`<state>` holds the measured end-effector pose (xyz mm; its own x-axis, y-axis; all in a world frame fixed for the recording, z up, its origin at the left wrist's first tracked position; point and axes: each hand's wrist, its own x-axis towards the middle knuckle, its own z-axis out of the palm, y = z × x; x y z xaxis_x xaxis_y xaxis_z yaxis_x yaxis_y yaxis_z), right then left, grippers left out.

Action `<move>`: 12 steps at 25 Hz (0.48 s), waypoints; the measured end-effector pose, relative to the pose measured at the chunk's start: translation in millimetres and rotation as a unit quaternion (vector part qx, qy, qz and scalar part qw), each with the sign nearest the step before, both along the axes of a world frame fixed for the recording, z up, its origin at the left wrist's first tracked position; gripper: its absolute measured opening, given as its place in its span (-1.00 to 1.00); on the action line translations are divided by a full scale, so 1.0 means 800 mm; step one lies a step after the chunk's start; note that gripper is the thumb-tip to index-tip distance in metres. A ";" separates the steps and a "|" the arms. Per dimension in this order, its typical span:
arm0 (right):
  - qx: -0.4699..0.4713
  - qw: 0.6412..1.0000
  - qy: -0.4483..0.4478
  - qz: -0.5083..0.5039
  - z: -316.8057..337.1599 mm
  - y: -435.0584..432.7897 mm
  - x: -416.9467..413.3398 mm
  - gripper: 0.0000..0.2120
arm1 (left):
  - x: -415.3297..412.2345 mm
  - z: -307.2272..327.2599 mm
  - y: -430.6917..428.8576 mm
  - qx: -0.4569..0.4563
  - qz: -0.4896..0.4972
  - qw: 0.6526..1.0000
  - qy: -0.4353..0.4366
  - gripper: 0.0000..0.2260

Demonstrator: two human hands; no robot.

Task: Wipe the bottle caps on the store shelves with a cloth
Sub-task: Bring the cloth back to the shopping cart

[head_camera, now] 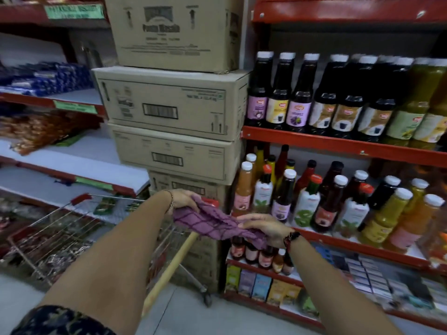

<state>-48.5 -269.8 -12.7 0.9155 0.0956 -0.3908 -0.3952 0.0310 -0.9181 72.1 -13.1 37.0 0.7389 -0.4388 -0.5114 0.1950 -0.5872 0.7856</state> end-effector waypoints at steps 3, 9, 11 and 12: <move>-0.072 0.997 0.002 -0.012 -0.037 0.063 0.012 -0.71 | 0.014 -0.029 0.047 0.164 -0.021 0.970 -0.176 -0.76; -0.285 0.957 -0.003 -0.057 -0.113 0.149 0.033 -0.83 | 0.002 -0.125 0.066 0.348 -0.103 0.882 -0.300 -0.75; -0.299 0.954 0.003 -0.021 -0.129 0.164 0.037 -0.78 | -0.004 -0.154 0.063 0.420 -0.154 0.843 -0.298 -0.71; -0.302 0.953 0.001 0.013 -0.134 0.171 0.038 -0.75 | -0.008 -0.165 0.064 0.457 -0.179 0.817 -0.303 -0.65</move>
